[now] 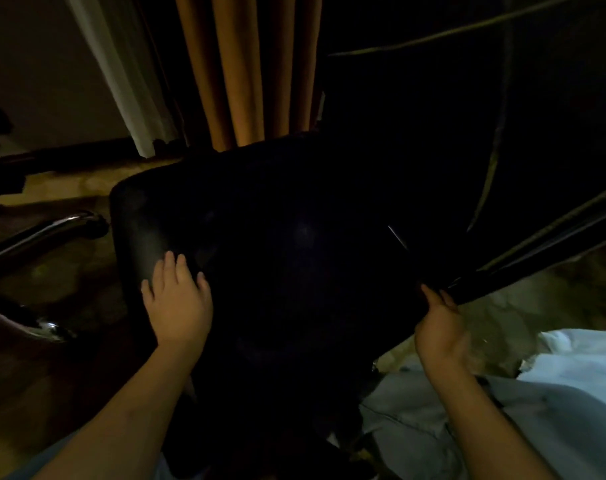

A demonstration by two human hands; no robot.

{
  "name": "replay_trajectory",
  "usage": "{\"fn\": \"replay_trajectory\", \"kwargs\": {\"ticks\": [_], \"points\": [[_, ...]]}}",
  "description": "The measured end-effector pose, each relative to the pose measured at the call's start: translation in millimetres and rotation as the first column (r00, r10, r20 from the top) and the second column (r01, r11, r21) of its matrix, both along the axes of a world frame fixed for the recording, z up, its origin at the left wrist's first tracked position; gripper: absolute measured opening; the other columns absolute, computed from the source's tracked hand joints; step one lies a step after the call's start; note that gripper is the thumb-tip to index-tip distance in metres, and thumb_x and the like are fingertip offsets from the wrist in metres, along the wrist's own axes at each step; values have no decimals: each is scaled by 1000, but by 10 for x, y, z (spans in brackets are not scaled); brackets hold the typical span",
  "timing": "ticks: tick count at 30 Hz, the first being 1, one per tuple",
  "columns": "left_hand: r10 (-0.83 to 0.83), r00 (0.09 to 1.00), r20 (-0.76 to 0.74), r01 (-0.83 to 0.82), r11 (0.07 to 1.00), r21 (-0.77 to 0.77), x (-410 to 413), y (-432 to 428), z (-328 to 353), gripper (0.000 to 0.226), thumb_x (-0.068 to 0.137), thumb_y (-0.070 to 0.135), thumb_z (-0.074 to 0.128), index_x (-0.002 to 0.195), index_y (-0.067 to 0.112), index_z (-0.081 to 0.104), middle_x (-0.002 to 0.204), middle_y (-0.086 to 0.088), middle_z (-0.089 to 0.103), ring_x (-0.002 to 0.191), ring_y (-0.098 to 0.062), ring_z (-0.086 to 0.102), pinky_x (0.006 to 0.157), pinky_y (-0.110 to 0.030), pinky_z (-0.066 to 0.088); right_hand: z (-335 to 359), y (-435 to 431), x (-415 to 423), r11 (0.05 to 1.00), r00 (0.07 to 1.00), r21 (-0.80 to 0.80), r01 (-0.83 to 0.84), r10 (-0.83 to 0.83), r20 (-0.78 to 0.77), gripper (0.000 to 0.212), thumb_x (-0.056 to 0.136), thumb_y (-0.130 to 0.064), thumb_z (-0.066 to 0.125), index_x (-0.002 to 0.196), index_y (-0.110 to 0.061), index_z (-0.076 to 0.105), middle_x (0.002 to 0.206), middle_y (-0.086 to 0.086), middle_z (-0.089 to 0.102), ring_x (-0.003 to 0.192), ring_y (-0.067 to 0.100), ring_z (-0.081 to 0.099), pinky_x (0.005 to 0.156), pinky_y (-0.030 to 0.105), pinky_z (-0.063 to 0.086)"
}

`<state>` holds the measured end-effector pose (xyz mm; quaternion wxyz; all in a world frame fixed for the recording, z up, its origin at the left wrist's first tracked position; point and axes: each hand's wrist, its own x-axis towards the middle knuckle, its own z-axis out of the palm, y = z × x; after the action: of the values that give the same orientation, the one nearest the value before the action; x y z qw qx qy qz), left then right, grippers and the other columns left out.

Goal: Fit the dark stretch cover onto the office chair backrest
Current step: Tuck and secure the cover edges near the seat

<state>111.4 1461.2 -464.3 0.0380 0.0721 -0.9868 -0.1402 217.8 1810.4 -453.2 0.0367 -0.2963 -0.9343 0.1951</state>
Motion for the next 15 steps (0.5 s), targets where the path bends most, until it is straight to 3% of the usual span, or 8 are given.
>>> {"fn": "replay_trajectory", "kwargs": {"ticks": [5,8,12,15], "points": [[-123,992,-9,124,991,57,263,118,-83,57,99,32,43,148,7,29,157,-10,23,146,-24,14,118,-42,8,-80,126,-328,983,971,-24,-185,178,-159,47,88,11,47,127,-11,60,141,12,48,124,33,51,100,35,40],[-116,993,-7,116,990,76,383,151,-68,55,98,29,45,147,7,32,156,-10,25,146,-23,17,119,-44,10,-103,286,-424,989,976,-95,-116,95,-198,41,91,7,47,127,-8,58,139,13,50,123,34,50,96,27,36],[-78,996,-34,81,993,89,581,224,-68,50,96,22,51,142,5,41,152,-11,34,144,-24,24,118,-46,13,-133,40,-294,979,952,-183,93,-141,-271,45,86,13,46,121,-8,63,138,14,51,122,34,51,94,23,34],[-69,997,-45,73,991,116,696,243,-59,46,95,18,52,139,5,45,150,-12,38,142,-25,27,117,-46,14,-133,-454,11,989,956,-137,51,-88,-281,50,84,14,50,122,-16,64,144,4,47,123,27,52,89,24,40]]}}
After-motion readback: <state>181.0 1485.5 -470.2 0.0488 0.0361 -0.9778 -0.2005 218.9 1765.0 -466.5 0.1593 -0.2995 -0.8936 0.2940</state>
